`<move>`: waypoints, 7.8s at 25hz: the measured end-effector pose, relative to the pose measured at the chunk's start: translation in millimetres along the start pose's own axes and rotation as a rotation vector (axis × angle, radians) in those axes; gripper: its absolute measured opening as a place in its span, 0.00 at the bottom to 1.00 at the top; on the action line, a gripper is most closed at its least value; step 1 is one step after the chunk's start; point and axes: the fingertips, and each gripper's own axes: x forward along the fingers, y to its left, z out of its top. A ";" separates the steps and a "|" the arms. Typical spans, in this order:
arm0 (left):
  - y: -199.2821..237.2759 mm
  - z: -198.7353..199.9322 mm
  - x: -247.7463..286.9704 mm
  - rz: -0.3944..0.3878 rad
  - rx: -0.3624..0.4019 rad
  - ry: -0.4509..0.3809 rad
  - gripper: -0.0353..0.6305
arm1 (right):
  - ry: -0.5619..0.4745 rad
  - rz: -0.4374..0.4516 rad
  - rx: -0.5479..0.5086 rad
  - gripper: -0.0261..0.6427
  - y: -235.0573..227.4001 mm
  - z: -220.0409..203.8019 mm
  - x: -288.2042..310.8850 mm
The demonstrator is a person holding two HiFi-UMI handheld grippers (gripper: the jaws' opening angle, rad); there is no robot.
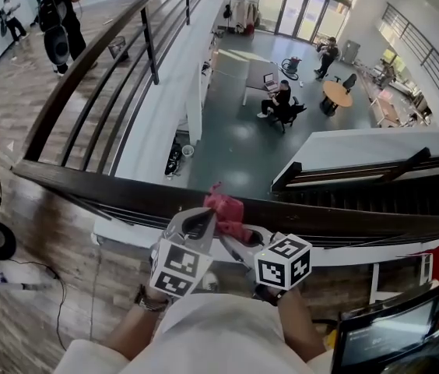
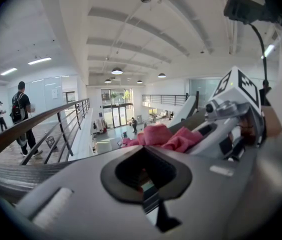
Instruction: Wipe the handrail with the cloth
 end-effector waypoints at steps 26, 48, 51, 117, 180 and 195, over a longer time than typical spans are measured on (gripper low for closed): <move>-3.7 -14.0 -1.7 0.142 -0.029 0.060 0.06 | 0.009 0.130 0.036 0.13 1.1 -12.9 -2.3; -45.3 0.4 20.8 0.124 -0.016 0.094 0.06 | -0.002 0.133 0.056 0.13 -23.3 -21.7 -43.6; -49.3 -0.1 22.9 0.123 -0.021 0.092 0.06 | 0.009 0.121 0.024 0.13 -25.7 -25.2 -46.6; -136.0 32.2 85.0 -0.113 0.039 0.096 0.06 | -0.057 0.105 0.120 0.13 -78.6 -43.7 -129.9; -114.3 33.0 74.2 -0.111 0.016 0.083 0.06 | -0.053 0.078 0.138 0.13 -66.2 -32.3 -109.1; -84.8 20.3 54.0 -0.047 -0.020 0.072 0.06 | -0.021 0.096 0.102 0.13 -46.5 -29.6 -80.8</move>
